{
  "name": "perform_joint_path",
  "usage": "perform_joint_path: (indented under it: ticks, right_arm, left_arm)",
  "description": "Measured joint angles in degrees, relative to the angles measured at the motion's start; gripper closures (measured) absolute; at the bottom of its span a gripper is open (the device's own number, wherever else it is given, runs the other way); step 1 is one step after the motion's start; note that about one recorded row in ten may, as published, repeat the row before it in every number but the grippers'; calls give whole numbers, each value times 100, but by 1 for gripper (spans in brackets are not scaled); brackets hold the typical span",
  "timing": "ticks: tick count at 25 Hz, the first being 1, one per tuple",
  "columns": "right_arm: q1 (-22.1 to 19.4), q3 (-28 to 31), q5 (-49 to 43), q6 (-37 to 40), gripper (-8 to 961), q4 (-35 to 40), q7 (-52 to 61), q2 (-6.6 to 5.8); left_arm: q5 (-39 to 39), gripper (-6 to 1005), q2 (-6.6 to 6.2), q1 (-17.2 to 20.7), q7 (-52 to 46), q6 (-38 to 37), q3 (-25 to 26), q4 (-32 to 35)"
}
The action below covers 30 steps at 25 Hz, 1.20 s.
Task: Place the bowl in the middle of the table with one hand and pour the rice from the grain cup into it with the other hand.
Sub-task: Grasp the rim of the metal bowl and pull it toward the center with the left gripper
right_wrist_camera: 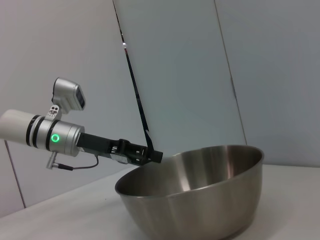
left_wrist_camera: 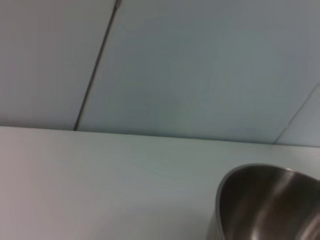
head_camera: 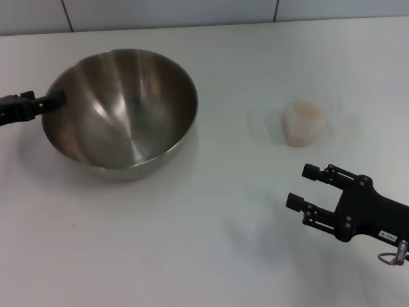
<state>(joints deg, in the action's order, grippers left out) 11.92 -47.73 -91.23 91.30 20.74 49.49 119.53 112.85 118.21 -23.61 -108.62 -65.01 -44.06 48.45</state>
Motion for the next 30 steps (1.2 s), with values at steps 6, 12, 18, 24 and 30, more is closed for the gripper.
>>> perform_joint_path:
  ticks: [6, 12, 18, 24, 30]
  right_arm:
    - [25, 1, 0, -35, 246, 16, 22, -18]
    - [45, 0, 0, -59, 246, 15, 33, -18]
    - [50, 40, 0, -74, 246, 9, 40, -18]
    - [69, 53, 0, -83, 246, 3, 39, -18]
    - [82, 62, 0, -127, 246, 3, 38, -18]
  left_arm:
    - [15, 213, 1, -6, -132, 122, -326, 4]
    - [94, 219, 2, -19, -155, 174, -556, -4]
    - [164, 225, -3, -1, -94, 182, -586, 57]
    - [187, 418, 4, 1, -88, 193, -587, 74]
    - [190, 648, -3, -25, -145, 138, -592, 83]
